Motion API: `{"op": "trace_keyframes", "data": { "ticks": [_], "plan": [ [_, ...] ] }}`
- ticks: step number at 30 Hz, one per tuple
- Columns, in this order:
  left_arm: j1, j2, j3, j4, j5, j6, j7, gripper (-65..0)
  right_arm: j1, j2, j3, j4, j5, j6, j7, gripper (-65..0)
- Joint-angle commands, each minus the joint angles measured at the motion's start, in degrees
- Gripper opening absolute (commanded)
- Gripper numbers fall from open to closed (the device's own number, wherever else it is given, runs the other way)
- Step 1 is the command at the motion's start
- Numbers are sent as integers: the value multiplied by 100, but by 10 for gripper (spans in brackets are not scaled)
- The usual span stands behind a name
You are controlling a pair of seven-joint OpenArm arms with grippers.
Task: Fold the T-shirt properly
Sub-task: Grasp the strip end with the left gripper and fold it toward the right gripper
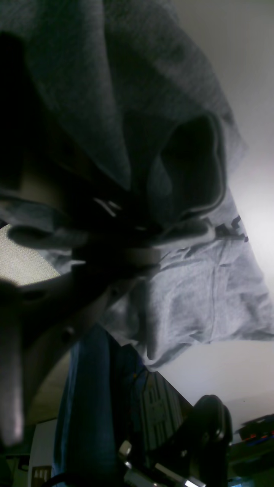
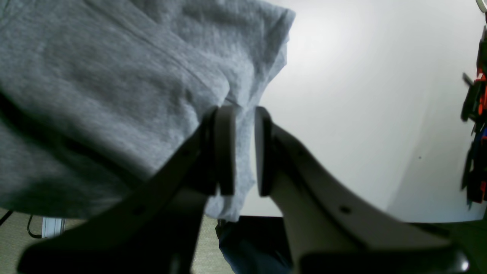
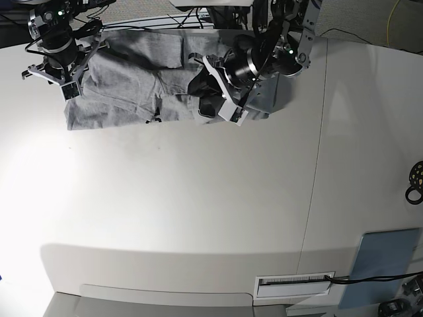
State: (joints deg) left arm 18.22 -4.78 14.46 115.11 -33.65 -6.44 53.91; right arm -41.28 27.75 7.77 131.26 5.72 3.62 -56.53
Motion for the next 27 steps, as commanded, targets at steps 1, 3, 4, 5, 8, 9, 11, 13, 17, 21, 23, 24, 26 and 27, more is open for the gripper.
{"op": "trace_keyframes", "data": {
  "ticks": [1, 3, 4, 5, 8, 9, 11, 13, 17, 21, 23, 24, 26, 27],
  "plan": [
    [-31, 33, 4, 98, -109, -70, -149, -650, -31, 66, 55, 101, -61, -42, 105, -551],
    [-28, 31, 4, 98, -109, -166, -146, -650, -31, 66, 55, 101, -61, -44, 105, -551],
    [-31, 33, 4, 98, -114, -297, -146, -650, -31, 66, 55, 101, -61, -42, 105, -551],
    [-31, 31, 4, 98, -157, -433, -149, -650, -31, 66, 55, 101, -61, -42, 105, -551],
    [-28, 31, 4, 98, -507, -1010, -144, -484, -31, 66, 55, 101, -61, -44, 105, -551],
    [-31, 31, 4, 98, -621, -1217, -146, -429, -31, 66, 55, 101, -61, -42, 105, -551],
    [-31, 31, 4, 98, -728, -1386, -151, -362, -31, 66, 55, 101, -61, -42, 101, -551],
    [-31, 28, 4, 98, -715, -1399, -219, -358, -31, 66, 55, 101, -79, -42, 101, -551],
    [-35, 28, 4, 98, -708, -1399, -295, -358, -31, 66, 55, 101, -83, -42, 101, -551],
    [-35, 24, -2, 98, -691, -1405, -295, -358, -31, 68, 55, 101, -144, -46, 131, -551],
    [-90, 11, -2, 98, -505, -1469, -293, -358, -31, 68, 55, 101, -356, -48, 188, -551],
    [-138, 11, -2, 105, -308, -1519, -293, -358, -31, 68, 55, 101, -468, -46, 186, -551],
    [-251, 11, -17, 133, 144, -1578, -293, -358, -31, 68, 55, 101, -645, -46, -4, -551],
    [-302, 11, -63, 157, 365, -1572, -291, -358, -31, 66, 55, 101, -726, -46, -186, -551]
  ]
}}
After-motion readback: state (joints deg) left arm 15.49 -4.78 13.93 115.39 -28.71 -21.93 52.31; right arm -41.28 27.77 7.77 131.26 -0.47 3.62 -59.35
